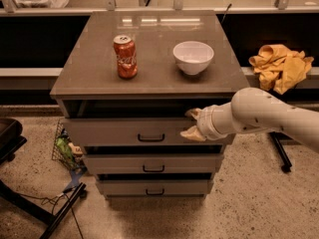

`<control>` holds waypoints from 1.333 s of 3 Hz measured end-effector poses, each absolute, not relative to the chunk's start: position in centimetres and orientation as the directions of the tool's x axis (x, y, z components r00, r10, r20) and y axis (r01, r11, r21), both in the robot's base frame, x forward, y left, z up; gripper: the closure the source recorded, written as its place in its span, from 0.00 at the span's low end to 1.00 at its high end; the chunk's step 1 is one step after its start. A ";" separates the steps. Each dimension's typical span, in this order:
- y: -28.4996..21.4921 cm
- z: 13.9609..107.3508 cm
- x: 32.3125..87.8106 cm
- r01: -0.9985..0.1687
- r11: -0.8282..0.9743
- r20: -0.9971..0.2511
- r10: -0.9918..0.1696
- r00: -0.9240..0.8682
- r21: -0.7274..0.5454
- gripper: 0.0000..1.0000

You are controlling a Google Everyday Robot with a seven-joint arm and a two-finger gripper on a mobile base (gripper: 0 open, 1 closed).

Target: Open top drawer

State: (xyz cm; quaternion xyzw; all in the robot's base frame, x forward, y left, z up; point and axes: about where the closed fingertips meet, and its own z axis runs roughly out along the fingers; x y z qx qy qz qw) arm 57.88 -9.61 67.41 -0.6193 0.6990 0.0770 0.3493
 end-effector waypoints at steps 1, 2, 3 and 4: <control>-9.5 67.4 57.9 -0.920 0.219 -0.584 -0.812 0.012 -0.324 0.87; -9.5 67.4 57.9 -0.920 0.219 -0.584 -0.812 0.012 -0.324 1.00; -10.2 67.3 55.5 -0.922 0.236 -0.597 -0.802 -0.007 -0.306 1.00; -10.2 67.3 55.6 -0.922 0.235 -0.597 -0.802 -0.007 -0.306 1.00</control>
Offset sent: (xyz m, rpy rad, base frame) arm -0.0504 -0.0136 0.0030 0.0590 0.0195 -0.0123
